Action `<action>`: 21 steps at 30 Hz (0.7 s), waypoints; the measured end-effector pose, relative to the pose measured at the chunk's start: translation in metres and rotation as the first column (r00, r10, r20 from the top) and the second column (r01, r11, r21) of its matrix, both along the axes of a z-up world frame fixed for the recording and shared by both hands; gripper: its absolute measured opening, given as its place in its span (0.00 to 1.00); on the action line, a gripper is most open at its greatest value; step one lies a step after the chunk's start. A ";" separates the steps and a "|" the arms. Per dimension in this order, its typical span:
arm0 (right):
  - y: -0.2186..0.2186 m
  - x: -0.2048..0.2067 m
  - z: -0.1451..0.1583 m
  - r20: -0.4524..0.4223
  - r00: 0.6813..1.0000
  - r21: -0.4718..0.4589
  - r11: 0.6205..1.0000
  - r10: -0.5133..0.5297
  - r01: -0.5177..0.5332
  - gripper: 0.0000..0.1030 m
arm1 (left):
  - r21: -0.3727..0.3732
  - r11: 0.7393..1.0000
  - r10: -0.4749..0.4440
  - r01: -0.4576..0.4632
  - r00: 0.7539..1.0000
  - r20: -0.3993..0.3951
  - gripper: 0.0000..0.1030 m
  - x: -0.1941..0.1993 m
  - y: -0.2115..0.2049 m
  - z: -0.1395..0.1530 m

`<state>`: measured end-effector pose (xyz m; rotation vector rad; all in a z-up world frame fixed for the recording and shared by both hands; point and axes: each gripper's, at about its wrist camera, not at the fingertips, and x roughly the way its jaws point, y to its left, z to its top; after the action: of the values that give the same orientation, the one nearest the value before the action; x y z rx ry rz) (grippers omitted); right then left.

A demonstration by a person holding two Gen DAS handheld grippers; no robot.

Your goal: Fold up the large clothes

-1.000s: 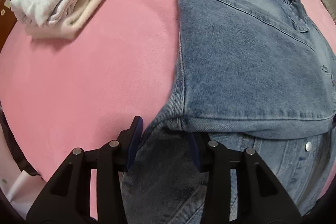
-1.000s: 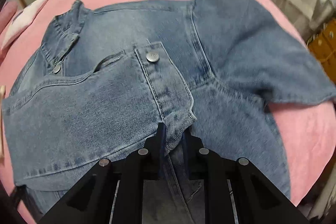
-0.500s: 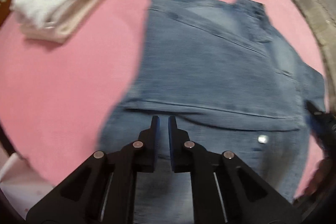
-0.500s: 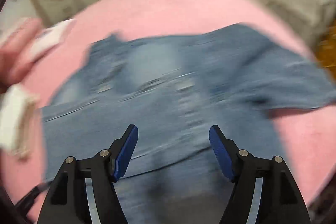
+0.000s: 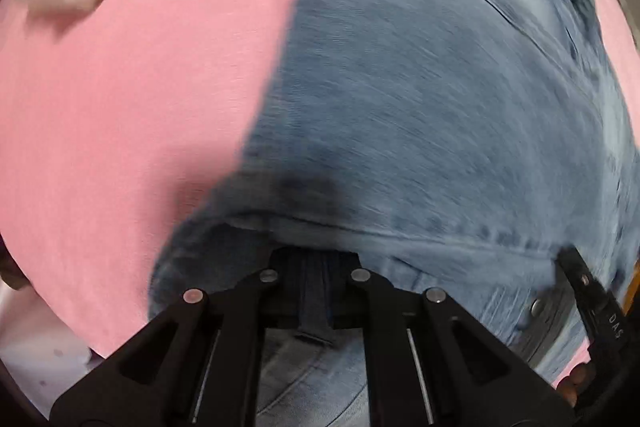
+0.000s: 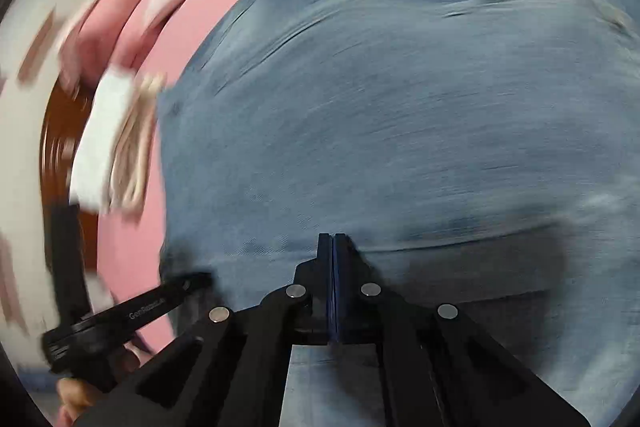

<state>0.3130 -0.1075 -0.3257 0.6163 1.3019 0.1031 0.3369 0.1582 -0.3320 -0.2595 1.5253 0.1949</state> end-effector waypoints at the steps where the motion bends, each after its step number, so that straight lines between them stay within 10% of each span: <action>1: -0.018 -0.007 0.003 0.012 0.999 -0.045 0.998 -0.048 0.049 0.00 | -0.010 1.000 0.018 -0.018 1.000 0.002 0.06 0.000 0.005 0.001; 6: -0.087 -0.036 0.012 0.004 0.974 -0.305 0.927 -0.228 0.218 0.00 | -0.013 1.000 0.019 -0.019 1.000 0.005 0.06 -0.001 0.009 0.008; 11: -0.066 -0.031 0.042 0.098 0.986 -0.219 0.964 -0.131 0.150 0.00 | 0.039 0.994 -0.100 0.098 0.993 0.068 0.06 -0.005 -0.018 0.042; 17: 0.032 0.025 0.046 0.213 0.960 0.047 0.979 0.182 -0.196 0.00 | -0.079 0.956 -0.265 0.281 0.950 0.163 0.06 0.014 -0.060 0.066; 21: 0.075 0.074 0.024 0.238 0.932 0.008 0.959 0.273 -0.283 0.00 | -0.202 0.913 -0.288 0.356 0.910 0.300 0.06 0.045 -0.071 0.087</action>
<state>0.3866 -0.0323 -0.3015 0.4369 1.1516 0.4259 0.3814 0.0872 -0.2453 -0.2188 1.3017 -0.2938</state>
